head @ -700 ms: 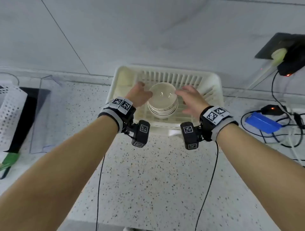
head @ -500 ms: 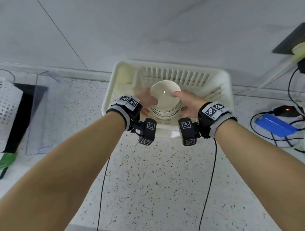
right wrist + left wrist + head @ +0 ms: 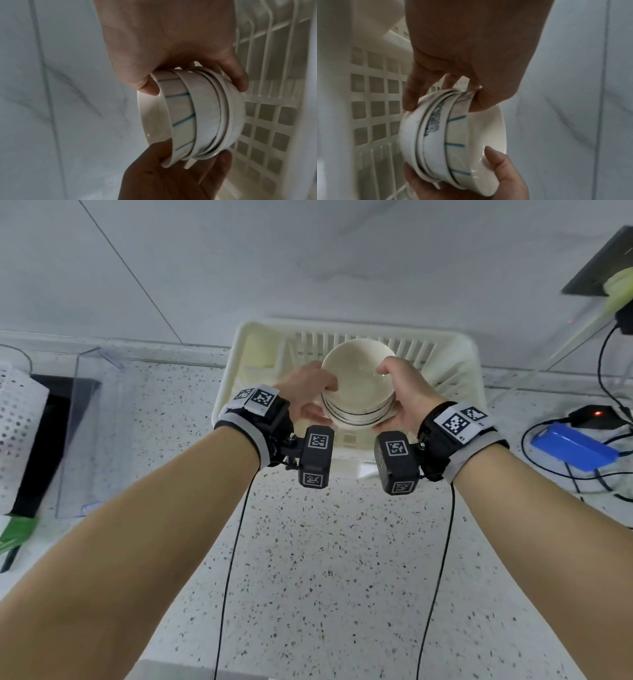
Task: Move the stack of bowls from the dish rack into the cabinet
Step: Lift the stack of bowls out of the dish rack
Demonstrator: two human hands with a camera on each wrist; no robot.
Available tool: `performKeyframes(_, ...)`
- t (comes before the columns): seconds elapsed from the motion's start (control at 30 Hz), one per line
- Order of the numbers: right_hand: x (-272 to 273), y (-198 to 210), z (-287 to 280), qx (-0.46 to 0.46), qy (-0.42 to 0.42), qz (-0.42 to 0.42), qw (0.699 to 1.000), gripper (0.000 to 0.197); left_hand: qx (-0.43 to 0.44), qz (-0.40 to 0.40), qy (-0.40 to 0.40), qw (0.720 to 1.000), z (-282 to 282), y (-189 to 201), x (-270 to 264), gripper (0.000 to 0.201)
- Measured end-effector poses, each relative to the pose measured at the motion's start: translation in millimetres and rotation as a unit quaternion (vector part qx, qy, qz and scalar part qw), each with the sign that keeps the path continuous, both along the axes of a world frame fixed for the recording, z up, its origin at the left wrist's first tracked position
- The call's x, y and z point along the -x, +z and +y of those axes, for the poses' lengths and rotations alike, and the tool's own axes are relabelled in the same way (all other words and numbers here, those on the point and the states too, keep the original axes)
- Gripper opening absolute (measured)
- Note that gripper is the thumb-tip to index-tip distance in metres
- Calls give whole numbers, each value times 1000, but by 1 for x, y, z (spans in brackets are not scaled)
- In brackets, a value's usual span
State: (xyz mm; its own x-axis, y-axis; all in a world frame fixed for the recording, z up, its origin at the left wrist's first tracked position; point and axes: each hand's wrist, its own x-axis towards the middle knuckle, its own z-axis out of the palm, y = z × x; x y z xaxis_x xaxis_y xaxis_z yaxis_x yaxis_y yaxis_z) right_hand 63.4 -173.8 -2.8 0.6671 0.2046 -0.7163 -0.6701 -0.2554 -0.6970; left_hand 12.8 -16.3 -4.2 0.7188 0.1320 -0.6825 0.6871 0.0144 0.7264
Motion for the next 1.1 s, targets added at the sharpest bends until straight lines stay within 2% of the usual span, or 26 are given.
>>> performKeyframes(0.1, 18, 28, -13, -16, -28, -38, 999, 32, 26, -42, 1, 999, -9, 32, 24, 42)
performKeyframes(0.23, 60, 69, -29, -32, -34, -75, 996, 37, 45, -95, -9, 994, -20, 68, 66, 55)
performKeyframes(0.3, 91, 90, -37, -30, -17, -103, 994, 41, 40, -115, -27, 992, -25, 85, 92, 56)
performKeyframes(0.4, 144, 114, -45, -25, 20, -155, 987, 56, 35, -150, -44, 987, -31, 104, 139, 56)
performKeyframes(0.47, 183, 125, -50, -19, 19, -183, 983, 57, 28, -171, -46, 984, -35, 114, 172, 55)
performKeyframes(0.63, 274, 137, -58, -31, -12, -231, 972, 44, 31, -189, -32, 981, -44, 135, 256, 49)
performKeyframes(0.8, 343, 140, -66, -43, -10, -266, 963, 59, 23, -196, -25, 980, -48, 151, 323, 50)
performKeyframes(0.93, 377, 143, -78, -54, 8, -284, 957, 64, 29, -200, -19, 979, -54, 158, 359, 47)
performKeyframes(1.1, 412, 127, -98, -50, 11, -281, 958, 65, 37, -189, -29, 981, -70, 142, 396, 35)
